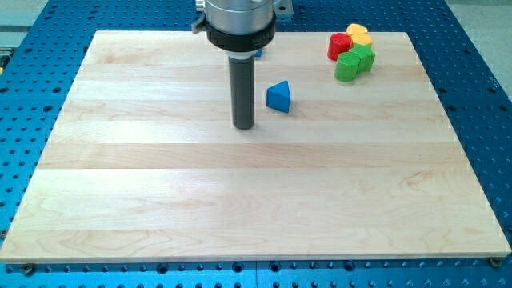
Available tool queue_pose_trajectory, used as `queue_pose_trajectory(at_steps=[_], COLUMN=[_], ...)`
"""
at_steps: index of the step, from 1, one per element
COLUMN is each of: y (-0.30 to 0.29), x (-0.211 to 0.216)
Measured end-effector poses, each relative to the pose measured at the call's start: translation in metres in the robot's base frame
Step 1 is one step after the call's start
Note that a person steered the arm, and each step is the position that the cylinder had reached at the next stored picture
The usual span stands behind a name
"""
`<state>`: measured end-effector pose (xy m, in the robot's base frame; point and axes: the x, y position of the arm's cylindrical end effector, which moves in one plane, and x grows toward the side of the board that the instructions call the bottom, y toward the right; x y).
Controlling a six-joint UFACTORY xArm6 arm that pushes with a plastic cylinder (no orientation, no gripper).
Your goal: Move the blue triangle into the red circle
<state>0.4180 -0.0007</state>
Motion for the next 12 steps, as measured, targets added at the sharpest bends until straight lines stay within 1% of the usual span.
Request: queue_pose_trajectory(at_steps=[1,2,3,4,5,6,8,10,12], y=[0.09,0.109,0.055,0.002,-0.007,0.067,0.092,0.033,0.075], x=[-0.033,-0.066,-0.049,-0.054,-0.076,-0.094,-0.132,-0.134,-0.127])
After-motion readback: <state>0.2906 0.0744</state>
